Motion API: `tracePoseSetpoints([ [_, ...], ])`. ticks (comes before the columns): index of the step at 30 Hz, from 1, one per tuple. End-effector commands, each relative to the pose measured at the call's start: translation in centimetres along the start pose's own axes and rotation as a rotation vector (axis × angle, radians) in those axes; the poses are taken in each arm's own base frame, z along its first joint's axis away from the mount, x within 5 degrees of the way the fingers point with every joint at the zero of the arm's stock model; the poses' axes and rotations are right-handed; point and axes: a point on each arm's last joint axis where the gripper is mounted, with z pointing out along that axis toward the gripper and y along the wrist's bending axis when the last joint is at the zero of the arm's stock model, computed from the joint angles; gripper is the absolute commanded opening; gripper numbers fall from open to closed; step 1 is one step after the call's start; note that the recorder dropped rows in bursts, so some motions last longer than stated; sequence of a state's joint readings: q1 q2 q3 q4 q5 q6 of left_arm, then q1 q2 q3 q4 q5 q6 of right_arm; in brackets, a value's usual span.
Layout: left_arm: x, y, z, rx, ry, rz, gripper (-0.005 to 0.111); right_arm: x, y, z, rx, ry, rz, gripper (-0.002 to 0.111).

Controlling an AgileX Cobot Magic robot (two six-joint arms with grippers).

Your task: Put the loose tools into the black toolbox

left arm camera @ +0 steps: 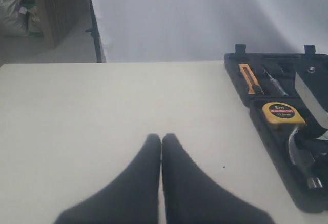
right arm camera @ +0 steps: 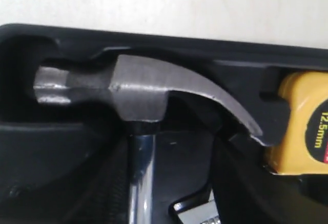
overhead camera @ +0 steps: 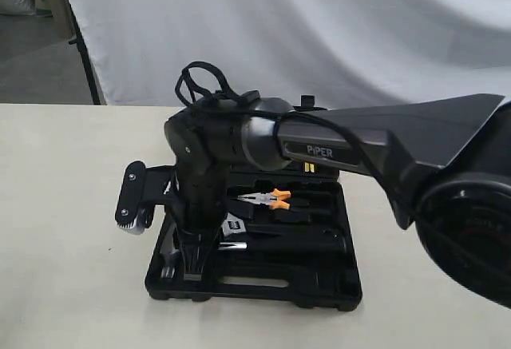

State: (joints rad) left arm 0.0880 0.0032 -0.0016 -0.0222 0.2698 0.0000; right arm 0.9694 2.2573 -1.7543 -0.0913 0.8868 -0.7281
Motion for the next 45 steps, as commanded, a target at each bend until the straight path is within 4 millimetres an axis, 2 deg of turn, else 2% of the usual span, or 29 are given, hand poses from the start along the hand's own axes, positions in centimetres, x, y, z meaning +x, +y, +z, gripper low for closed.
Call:
tracePoseSetpoints([
  [1, 0.0, 0.0, 0.0, 0.007, -0.002, -0.007, 0.001, 0.0, -0.4, -2.8, 0.021, -0.028, 0.022, 0.049],
  [5, 0.0, 0.0, 0.0, 0.007, -0.002, -0.007, 0.001, -0.2, -0.9, -5.6, 0.074, -0.084, 0.061, 0.049],
  [8, 0.0, 0.0, 0.0, 0.007, -0.002, -0.007, 0.001, -0.2, -1.0, -6.9, 0.086, -0.096, 0.067, 0.049],
  [18, 0.0, 0.0, 0.0, 0.007, -0.002, -0.007, 0.001, 1.2, -0.5, -6.7, -0.002, 0.024, 0.074, 0.048],
  [21, 0.0, 0.0, 0.0, 0.007, -0.002, -0.007, 0.001, 2.3, -0.9, -6.4, -0.035, 0.038, 0.115, 0.032],
  [25, 0.0, 0.0, 0.0, 0.007, -0.002, -0.007, 0.001, 3.8, -1.7, -5.5, -0.049, 0.025, 0.173, 0.0],
  [29, 0.0, 0.0, 0.0, 0.007, -0.002, -0.007, 0.001, 4.9, -1.5, -4.2, -0.096, -0.012, 0.239, 0.0],
  [36, 0.0, 0.0, 0.0, 0.007, -0.002, -0.007, 0.001, 6.2, 0.3, -1.6, -0.122, 0.012, 0.224, 0.0],
  [45, 0.0, 0.0, 0.0, 0.007, -0.002, -0.007, 0.001, 6.5, 0.7, -1.0, -0.116, 0.014, 0.221, 0.0],
])
